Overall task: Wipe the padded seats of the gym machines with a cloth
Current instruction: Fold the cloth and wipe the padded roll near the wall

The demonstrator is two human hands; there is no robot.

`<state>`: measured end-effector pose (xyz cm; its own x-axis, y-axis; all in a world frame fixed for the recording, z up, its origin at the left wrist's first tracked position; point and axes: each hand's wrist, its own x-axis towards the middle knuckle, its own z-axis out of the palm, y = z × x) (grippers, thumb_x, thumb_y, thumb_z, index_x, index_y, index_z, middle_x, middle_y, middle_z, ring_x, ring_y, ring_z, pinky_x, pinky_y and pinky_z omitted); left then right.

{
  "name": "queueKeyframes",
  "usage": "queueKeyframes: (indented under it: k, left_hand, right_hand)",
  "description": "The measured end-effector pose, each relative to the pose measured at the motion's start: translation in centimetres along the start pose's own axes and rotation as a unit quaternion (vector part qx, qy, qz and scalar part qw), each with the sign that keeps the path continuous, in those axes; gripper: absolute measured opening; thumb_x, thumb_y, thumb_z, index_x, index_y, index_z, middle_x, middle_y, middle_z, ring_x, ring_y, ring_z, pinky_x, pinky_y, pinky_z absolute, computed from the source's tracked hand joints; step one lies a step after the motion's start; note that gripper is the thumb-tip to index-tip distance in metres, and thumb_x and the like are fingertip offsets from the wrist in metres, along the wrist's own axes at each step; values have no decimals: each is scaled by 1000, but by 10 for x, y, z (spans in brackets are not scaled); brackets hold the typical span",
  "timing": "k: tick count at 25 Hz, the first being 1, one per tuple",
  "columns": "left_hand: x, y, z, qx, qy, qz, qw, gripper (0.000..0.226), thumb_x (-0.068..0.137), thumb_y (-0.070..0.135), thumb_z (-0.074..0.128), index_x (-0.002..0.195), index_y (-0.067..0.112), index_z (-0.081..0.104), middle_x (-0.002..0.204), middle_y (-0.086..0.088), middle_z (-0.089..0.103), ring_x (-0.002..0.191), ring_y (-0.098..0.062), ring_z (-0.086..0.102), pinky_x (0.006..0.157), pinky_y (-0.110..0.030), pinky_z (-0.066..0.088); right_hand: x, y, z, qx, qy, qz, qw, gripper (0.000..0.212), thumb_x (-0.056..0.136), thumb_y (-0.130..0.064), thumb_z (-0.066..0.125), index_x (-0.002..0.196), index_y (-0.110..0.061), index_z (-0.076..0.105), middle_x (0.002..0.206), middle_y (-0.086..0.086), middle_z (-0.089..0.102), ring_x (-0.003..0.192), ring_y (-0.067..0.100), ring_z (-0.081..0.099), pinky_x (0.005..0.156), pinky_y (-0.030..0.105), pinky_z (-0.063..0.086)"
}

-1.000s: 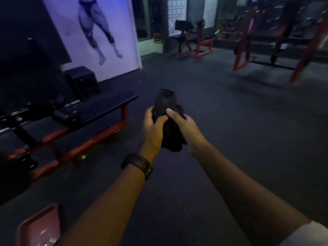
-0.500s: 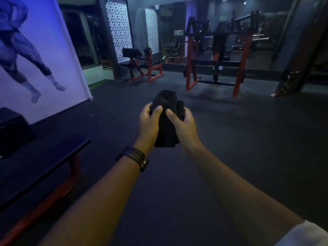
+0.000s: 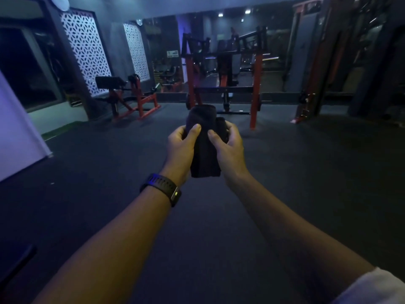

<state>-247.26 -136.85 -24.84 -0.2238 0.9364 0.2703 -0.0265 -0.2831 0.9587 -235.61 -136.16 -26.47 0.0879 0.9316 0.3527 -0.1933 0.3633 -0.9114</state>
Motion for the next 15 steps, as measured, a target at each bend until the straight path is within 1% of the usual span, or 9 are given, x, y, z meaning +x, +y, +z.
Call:
queueKeyframes:
  k: [2, 3, 6, 8, 9, 11, 13, 15]
  left_hand:
    - [74, -11, 13, -4, 15, 14, 1000, 21, 102, 30, 60, 114, 13, 67, 102, -3, 76, 90, -12, 74, 70, -26, 59]
    - [109, -15, 15, -6, 25, 23, 999, 21, 102, 30, 59, 114, 14, 66, 103, -3, 75, 91, -13, 74, 73, -29, 60]
    - [218, -31, 13, -4, 44, 38, 998, 17, 103, 31, 58, 112, 19, 67, 106, -4, 75, 98, -18, 73, 84, -42, 61]
    - [281, -47, 6, -3, 56, 49, 997, 16, 103, 28, 57, 112, 18, 66, 107, -6, 74, 99, -19, 73, 86, -44, 61]
    - [313, -56, 1, -5, 64, 54, 996, 15, 103, 27, 58, 110, 17, 66, 107, -8, 74, 98, -20, 73, 86, -45, 61]
    - [383, -80, -13, -6, 88, 64, 994, 13, 103, 26, 59, 106, 16, 67, 105, -10, 74, 98, -23, 72, 86, -46, 61]
    - [454, -102, -31, -2, 106, 80, 991, 12, 101, 27, 62, 105, 18, 68, 104, -7, 75, 99, -22, 72, 87, -46, 61]
    - [529, -122, -53, 1, 124, 88, 988, 16, 100, 29, 64, 111, 19, 69, 107, -3, 75, 101, -19, 72, 89, -44, 61]
  right_hand:
    - [73, 18, 9, 3, -3, 5, 1000, 29, 97, -23, 66, 123, -18, 57, 114, 3, 70, 103, 16, 70, 89, 46, 60]
    - [107, 25, 16, 3, -7, 4, 1000, 30, 95, -26, 68, 122, -18, 58, 113, 3, 71, 102, 17, 71, 89, 47, 60]
    - [208, 44, 43, -25, -37, 29, 999, 41, 84, -46, 75, 115, -22, 65, 107, 0, 75, 98, 16, 73, 86, 46, 61]
    - [268, 63, 62, -43, -79, 70, 993, 47, 78, -55, 77, 111, -22, 70, 103, -1, 77, 95, 17, 74, 85, 44, 61]
    - [299, 76, 72, -51, -100, 87, 990, 45, 79, -54, 78, 109, -21, 72, 101, 0, 77, 93, 17, 75, 83, 42, 61]
    - [366, 112, 99, -41, -127, 97, 986, 39, 85, -45, 77, 109, -16, 73, 100, 2, 78, 92, 18, 75, 81, 40, 62]
    - [431, 151, 133, -17, -131, 71, 989, 40, 86, -40, 77, 114, -13, 69, 104, 5, 77, 95, 20, 74, 84, 43, 62]
    - [497, 187, 175, -5, -116, 46, 992, 42, 85, -38, 78, 116, -14, 63, 108, 6, 74, 98, 21, 73, 85, 47, 61]
